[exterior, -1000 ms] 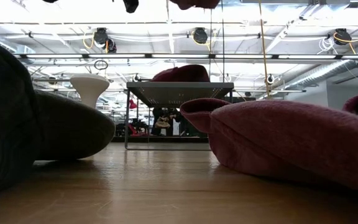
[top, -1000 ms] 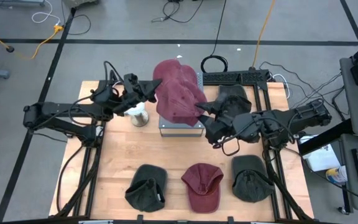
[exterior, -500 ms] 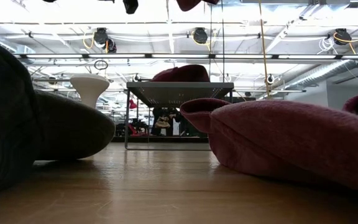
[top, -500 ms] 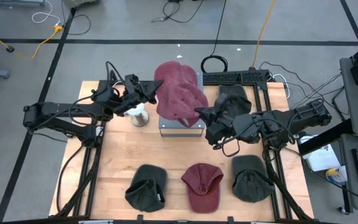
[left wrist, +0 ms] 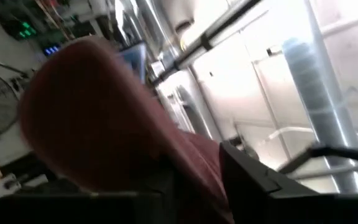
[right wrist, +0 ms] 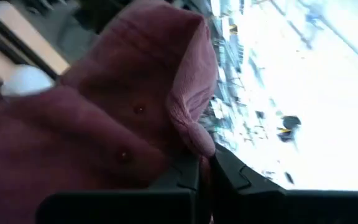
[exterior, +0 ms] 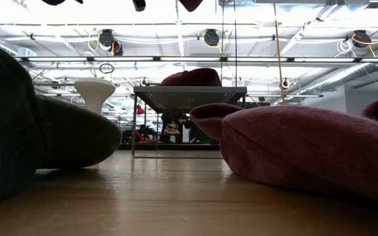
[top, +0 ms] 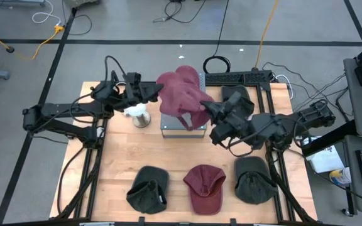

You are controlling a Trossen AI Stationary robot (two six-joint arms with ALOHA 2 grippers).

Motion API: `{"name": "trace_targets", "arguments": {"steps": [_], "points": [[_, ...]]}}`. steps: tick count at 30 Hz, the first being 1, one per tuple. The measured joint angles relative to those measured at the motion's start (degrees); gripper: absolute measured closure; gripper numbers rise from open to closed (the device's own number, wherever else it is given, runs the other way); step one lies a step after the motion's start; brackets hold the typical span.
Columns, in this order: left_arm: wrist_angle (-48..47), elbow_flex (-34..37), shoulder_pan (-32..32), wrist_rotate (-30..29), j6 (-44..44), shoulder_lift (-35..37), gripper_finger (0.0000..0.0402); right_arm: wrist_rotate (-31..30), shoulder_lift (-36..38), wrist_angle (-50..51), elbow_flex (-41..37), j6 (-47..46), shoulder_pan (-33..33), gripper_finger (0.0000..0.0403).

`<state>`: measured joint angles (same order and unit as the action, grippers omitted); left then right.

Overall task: Pick & Place hat
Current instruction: Stack the top red cap on top of the red cap on the shelf

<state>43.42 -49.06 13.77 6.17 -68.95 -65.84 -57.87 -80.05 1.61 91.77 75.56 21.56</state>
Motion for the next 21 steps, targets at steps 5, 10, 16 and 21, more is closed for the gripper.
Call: {"name": "trace_targets", "arguments": {"steps": [5,10,16,21], "points": [[-0.4,0.0,0.8,6.7,-1.6,0.0,0.0238,-5.6,0.0,-7.0,0.0,8.8,-0.5,0.0401],[0.8,0.0,0.8,13.6,-2.2,0.0,0.0214,-5.2,0.8,-8.1,0.0,9.3,-1.3,0.0402],[1.2,0.0,0.3,19.9,-0.6,1.9,0.0202,-5.2,1.5,-9.3,0.0,9.6,-3.4,0.0402],[0.9,0.0,-0.5,22.4,3.1,3.6,0.0202,-5.1,2.1,-11.7,0.0,10.7,-6.4,0.0402]]}}
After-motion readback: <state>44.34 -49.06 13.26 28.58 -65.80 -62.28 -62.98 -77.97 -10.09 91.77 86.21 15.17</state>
